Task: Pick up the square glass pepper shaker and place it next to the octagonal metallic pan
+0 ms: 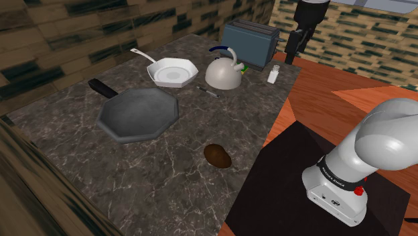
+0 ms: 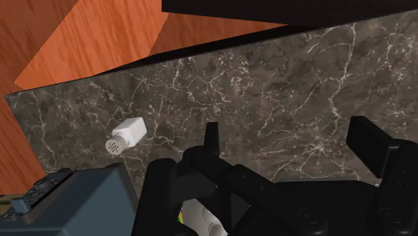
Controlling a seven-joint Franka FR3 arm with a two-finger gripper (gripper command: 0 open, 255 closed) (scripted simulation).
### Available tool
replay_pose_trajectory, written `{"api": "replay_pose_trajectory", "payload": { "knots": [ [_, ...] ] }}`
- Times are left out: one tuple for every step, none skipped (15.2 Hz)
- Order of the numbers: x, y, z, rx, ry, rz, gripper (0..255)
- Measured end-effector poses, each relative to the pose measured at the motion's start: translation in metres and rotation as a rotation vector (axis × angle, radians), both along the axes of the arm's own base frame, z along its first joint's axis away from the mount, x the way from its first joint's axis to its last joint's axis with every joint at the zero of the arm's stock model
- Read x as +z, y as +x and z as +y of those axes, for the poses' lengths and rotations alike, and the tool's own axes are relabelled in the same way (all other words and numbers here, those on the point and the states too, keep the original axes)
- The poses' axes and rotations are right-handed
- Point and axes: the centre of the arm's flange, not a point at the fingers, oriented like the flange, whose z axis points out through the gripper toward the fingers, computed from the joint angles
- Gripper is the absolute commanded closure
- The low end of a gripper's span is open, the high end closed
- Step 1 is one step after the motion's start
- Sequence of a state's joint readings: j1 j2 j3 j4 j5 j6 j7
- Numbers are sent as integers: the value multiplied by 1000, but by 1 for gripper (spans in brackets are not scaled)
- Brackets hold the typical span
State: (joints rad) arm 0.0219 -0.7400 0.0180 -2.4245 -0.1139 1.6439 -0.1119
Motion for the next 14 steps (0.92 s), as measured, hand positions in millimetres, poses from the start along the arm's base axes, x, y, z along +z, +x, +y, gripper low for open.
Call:
{"api": "replay_pose_trajectory", "payload": {
  "knots": [
    [0, 0, 0, 0, 0, 0, 0],
    [-2, 5, -5, -1, 1, 3, 0],
    [-8, 11, -12, -3, 3, 7, 0],
    [-12, 17, -19, -5, 5, 12, 0],
    [-19, 27, -29, -8, 7, 18, 0],
    [-25, 34, -37, -10, 10, 23, 0],
    [-30, 42, -46, -13, 13, 28, 0],
    [-38, 51, -58, -15, 15, 34, 0],
    [-44, 60, -67, -18, 18, 39, 0],
    [-50, 67, -76, -20, 20, 45, 0],
    [-57, 75, -82, -23, 22, 51, 0],
    [-63, 85, -91, -25, 25, 56, 0],
    [-72, 91, -102, -28, 27, 62, 0],
    [-77, 98, -110, -30, 30, 67, 0]
  ]
}}
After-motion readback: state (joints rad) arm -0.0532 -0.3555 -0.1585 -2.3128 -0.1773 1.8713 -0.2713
